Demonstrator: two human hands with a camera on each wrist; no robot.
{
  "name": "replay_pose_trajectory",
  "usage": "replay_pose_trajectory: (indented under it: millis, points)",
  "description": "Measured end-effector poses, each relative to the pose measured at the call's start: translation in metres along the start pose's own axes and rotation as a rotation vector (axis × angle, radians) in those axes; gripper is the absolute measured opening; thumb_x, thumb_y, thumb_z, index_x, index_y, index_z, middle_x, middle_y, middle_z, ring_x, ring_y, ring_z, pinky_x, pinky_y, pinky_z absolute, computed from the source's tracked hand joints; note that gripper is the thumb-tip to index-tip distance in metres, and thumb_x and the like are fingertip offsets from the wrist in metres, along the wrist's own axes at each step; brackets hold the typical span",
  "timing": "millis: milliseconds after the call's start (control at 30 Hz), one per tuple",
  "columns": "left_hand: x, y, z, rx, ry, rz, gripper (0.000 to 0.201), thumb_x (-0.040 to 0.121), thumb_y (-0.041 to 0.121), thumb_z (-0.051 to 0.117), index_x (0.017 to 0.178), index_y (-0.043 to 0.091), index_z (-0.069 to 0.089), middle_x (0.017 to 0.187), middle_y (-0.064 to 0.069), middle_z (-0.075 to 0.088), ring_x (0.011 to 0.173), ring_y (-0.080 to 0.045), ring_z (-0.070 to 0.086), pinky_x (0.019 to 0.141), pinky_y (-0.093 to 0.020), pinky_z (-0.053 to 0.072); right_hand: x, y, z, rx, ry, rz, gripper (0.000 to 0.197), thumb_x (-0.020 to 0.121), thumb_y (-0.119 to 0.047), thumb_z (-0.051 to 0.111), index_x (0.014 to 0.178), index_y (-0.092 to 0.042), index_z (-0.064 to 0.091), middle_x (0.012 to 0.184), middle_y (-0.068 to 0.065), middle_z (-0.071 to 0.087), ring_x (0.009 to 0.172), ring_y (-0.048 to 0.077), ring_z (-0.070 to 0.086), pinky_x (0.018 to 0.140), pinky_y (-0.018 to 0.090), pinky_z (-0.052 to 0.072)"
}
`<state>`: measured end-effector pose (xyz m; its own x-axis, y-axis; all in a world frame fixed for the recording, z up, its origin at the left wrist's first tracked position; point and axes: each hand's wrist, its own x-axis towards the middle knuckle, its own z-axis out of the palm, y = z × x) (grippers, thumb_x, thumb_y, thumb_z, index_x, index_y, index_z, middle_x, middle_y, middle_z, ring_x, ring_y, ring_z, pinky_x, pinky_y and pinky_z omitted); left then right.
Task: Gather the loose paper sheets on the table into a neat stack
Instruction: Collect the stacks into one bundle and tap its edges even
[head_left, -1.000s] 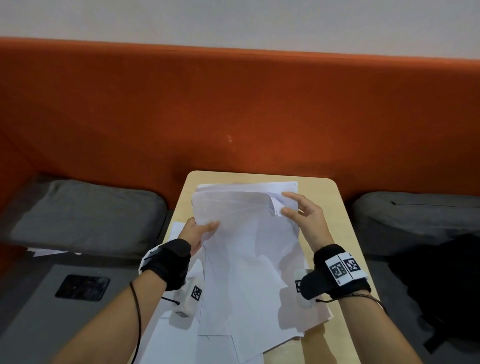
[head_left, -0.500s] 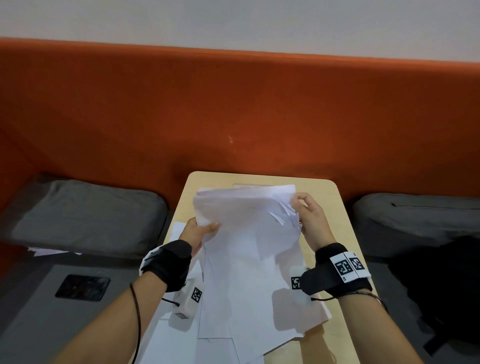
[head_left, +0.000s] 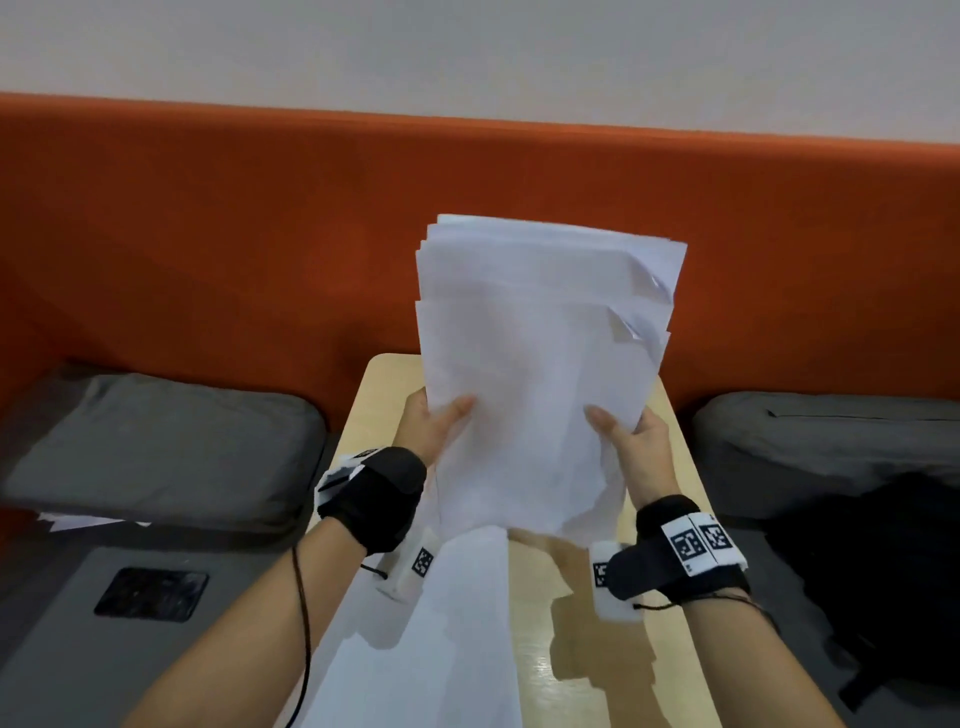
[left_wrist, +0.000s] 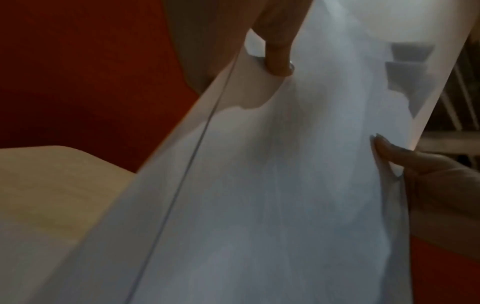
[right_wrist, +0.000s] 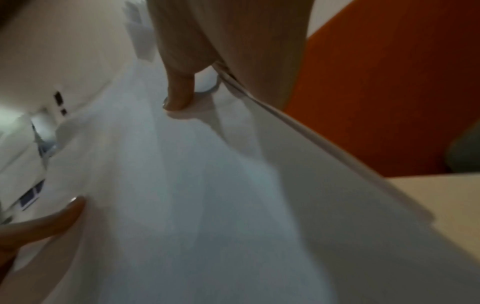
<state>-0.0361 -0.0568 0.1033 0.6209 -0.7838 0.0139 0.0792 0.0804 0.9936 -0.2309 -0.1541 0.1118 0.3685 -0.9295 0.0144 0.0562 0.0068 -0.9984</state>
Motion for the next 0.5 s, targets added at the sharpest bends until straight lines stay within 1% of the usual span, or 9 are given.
replay_pose_trajectory:
  millis: [67, 100, 133, 167, 233, 300, 333, 400, 500]
  points:
    - [0.003, 0.010, 0.009, -0.012, -0.016, 0.037, 0.023, 0.088, -0.003, 0.056, 0.110, 0.002, 0.059, 0.077, 0.015, 0.070, 0.066, 0.009, 0.064, 0.066, -0.010, 0.051, 0.005, -0.013, -0.008, 0.021, 0.048, -0.066, 0.016, 0.083, -0.005, 0.066, 0.092, -0.018, 0.065, 0.086, -0.010, 0.071, 0.078, 0.004, 0.068, 0.074, 0.023, 0.053]
    - [0.005, 0.014, 0.013, -0.015, -0.029, 0.050, 0.023, 0.088, -0.003, 0.055, 0.111, 0.000, 0.059, 0.069, 0.019, 0.069, 0.066, 0.009, 0.064, 0.067, -0.009, 0.051, 0.008, -0.017, -0.012, 0.026, 0.075, -0.087, 0.017, 0.082, -0.005, 0.067, 0.092, -0.019, 0.065, 0.086, -0.010, 0.071, 0.078, 0.003, 0.068, 0.075, 0.024, 0.052]
    - [0.006, 0.018, 0.017, -0.012, -0.038, 0.064, 0.024, 0.087, -0.004, 0.056, 0.111, -0.003, 0.059, 0.069, 0.019, 0.069, 0.066, 0.010, 0.063, 0.067, -0.009, 0.051, 0.009, -0.020, -0.015, 0.025, 0.092, -0.110, 0.017, 0.081, -0.007, 0.068, 0.094, -0.018, 0.065, 0.090, -0.007, 0.070, 0.082, 0.006, 0.068, 0.078, 0.027, 0.052]
    - [0.008, 0.021, 0.021, -0.009, -0.038, 0.075, 0.025, 0.086, -0.003, 0.057, 0.111, -0.006, 0.058, 0.076, 0.016, 0.069, 0.065, 0.010, 0.063, 0.068, -0.008, 0.051, 0.010, -0.023, -0.019, 0.024, 0.100, -0.129, 0.021, 0.080, -0.008, 0.069, 0.100, -0.015, 0.065, 0.095, -0.003, 0.070, 0.086, 0.009, 0.067, 0.081, 0.030, 0.052]
    - [0.010, 0.027, 0.026, -0.010, -0.038, 0.086, 0.026, 0.085, -0.002, 0.060, 0.111, -0.004, 0.057, 0.089, 0.004, 0.066, 0.065, 0.010, 0.063, 0.067, -0.008, 0.051, 0.009, -0.025, -0.024, 0.036, 0.092, -0.154, 0.035, 0.078, -0.012, 0.072, 0.111, -0.012, 0.062, 0.098, -0.004, 0.069, 0.089, 0.009, 0.067, 0.079, 0.025, 0.054]
    - [0.011, 0.030, 0.029, -0.001, -0.064, 0.115, 0.026, 0.084, -0.004, 0.060, 0.107, 0.007, 0.054, 0.093, 0.004, 0.063, 0.068, 0.011, 0.063, 0.068, -0.010, 0.051, 0.005, -0.026, -0.028, 0.043, 0.083, -0.160, 0.040, 0.073, -0.017, 0.074, 0.110, -0.009, 0.063, 0.086, -0.010, 0.072, 0.080, 0.004, 0.067, 0.068, 0.018, 0.054]
    - [0.011, 0.031, 0.030, 0.011, -0.083, 0.137, 0.026, 0.084, -0.005, 0.059, 0.103, 0.012, 0.054, 0.093, 0.005, 0.062, 0.070, 0.011, 0.062, 0.069, -0.011, 0.051, 0.003, -0.027, -0.030, 0.046, 0.077, -0.164, 0.036, 0.073, -0.015, 0.073, 0.107, -0.009, 0.063, 0.081, -0.012, 0.072, 0.075, 0.002, 0.067, 0.064, 0.017, 0.052]
    - [0.010, 0.032, 0.033, 0.027, -0.114, 0.163, 0.029, 0.083, -0.005, 0.060, 0.095, 0.020, 0.054, 0.091, 0.005, 0.061, 0.071, 0.009, 0.061, 0.070, -0.015, 0.051, 0.000, -0.026, -0.031, 0.036, 0.081, -0.176, 0.022, 0.080, -0.008, 0.069, 0.100, -0.015, 0.062, 0.076, -0.014, 0.071, 0.070, -0.001, 0.066, 0.060, 0.015, 0.051]
    - [0.010, 0.030, 0.037, 0.024, -0.110, 0.145, 0.027, 0.082, -0.005, 0.062, 0.092, 0.019, 0.055, 0.085, 0.007, 0.064, 0.066, 0.008, 0.061, 0.068, -0.017, 0.052, -0.001, -0.024, -0.032, 0.009, 0.109, -0.180, 0.008, 0.085, -0.009, 0.066, 0.088, -0.017, 0.063, 0.068, -0.012, 0.069, 0.061, 0.000, 0.063, 0.059, 0.020, 0.051]
